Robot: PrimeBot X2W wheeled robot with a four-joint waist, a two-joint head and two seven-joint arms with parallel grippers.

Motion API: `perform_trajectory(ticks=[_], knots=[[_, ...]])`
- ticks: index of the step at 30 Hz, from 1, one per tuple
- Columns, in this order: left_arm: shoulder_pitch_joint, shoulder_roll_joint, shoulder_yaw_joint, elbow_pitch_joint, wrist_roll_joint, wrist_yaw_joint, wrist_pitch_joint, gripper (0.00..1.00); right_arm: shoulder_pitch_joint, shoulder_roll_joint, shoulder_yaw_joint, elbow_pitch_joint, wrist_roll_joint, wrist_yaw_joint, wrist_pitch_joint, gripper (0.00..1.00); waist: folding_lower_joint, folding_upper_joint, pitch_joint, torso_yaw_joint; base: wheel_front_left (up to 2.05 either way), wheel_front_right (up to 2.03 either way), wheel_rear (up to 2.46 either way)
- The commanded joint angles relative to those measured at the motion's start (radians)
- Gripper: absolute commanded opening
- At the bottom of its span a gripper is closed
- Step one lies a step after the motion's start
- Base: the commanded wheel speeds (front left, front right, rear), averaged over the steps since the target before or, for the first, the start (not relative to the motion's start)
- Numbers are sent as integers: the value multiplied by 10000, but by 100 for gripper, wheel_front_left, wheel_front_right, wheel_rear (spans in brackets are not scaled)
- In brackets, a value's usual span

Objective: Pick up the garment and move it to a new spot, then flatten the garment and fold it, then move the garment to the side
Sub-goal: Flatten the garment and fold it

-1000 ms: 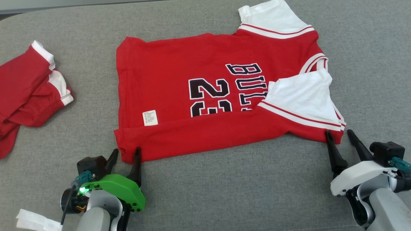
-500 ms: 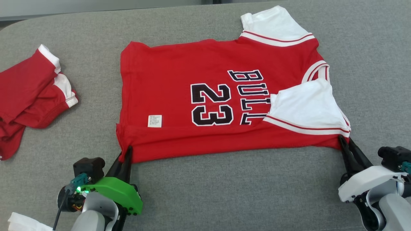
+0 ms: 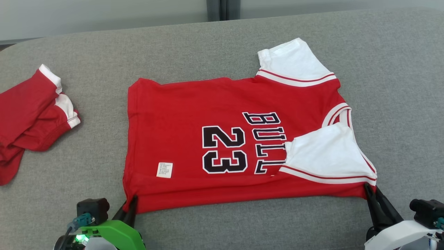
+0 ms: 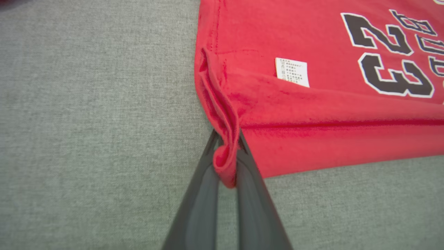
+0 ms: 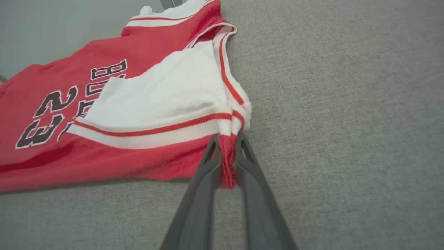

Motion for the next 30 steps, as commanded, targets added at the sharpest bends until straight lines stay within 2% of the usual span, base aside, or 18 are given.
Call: perform_trajectory(ticks=[1, 2, 9, 10, 15, 22, 30], knots=[[136, 36, 5, -99, 26, 168, 5, 100, 50, 8, -102, -128, -123, -34, 35, 67, 0, 0, -13, -68, 0, 0, 0], [152, 6, -18, -176, 93, 204, -93, 100, 47, 1, -117, -200, -231, -32, 2, 100, 0, 0, -24, -77, 0, 0, 0], [19, -278, 59, -725, 522, 717, -1410, 100, -377, 2, -524, -1246, -1016, -28, -288, 100, 0, 0, -86, -87, 0, 0, 0], [-118, -333, 119, -897, 665, 827, -1896, 100, -476, 32, -682, -1684, -1282, -26, -260, 100, 0, 0, -112, -90, 0, 0, 0], [-425, -285, 175, -1394, 1115, 1169, -2740, 100, -782, 95, -974, -2780, -1734, -26, 133, 100, 0, 0, -186, -125, 0, 0, 0], [-610, -228, 151, -2081, 1497, 1503, -2955, 100, -816, 350, -1191, -4002, -2144, -26, 807, 100, 0, 0, -209, -111, 0, 0, 0], [-864, -139, 153, -2206, 1526, 1606, -2874, 100, -657, 565, -1376, -4386, -2171, -26, 1067, 100, 0, 0, -10, -32, 0, 0, 0]])
